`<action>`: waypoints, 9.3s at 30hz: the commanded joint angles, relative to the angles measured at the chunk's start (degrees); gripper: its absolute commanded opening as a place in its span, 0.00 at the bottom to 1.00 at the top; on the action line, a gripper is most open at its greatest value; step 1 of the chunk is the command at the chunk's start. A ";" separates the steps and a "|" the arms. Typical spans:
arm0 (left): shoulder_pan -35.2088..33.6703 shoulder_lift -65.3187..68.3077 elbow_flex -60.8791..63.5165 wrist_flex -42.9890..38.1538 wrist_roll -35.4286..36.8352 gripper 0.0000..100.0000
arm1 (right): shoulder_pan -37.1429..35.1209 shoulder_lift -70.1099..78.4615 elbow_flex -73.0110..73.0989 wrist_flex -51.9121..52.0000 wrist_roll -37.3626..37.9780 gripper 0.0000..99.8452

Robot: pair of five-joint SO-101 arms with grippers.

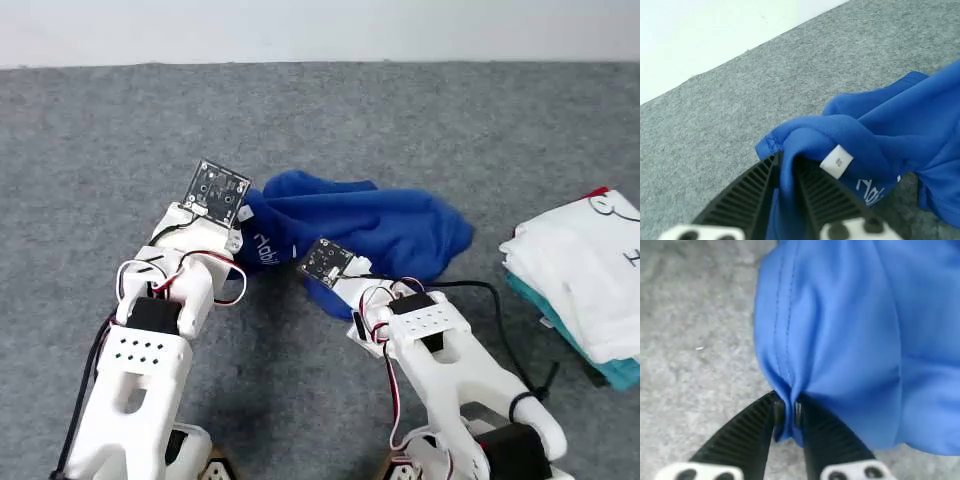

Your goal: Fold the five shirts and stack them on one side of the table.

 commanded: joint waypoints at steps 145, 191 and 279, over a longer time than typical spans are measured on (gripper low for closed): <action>-6.33 21.80 -36.44 61.80 -2.02 0.02 | 21.41 -4.88 -65.93 65.01 -7.21 0.01; -10.37 22.86 -14.20 47.47 -22.59 0.20 | 23.87 -15.69 -37.27 49.54 -7.12 0.01; 1.32 27.08 -17.27 47.03 -16.18 0.14 | 23.87 -15.78 -48.70 45.05 -7.56 0.01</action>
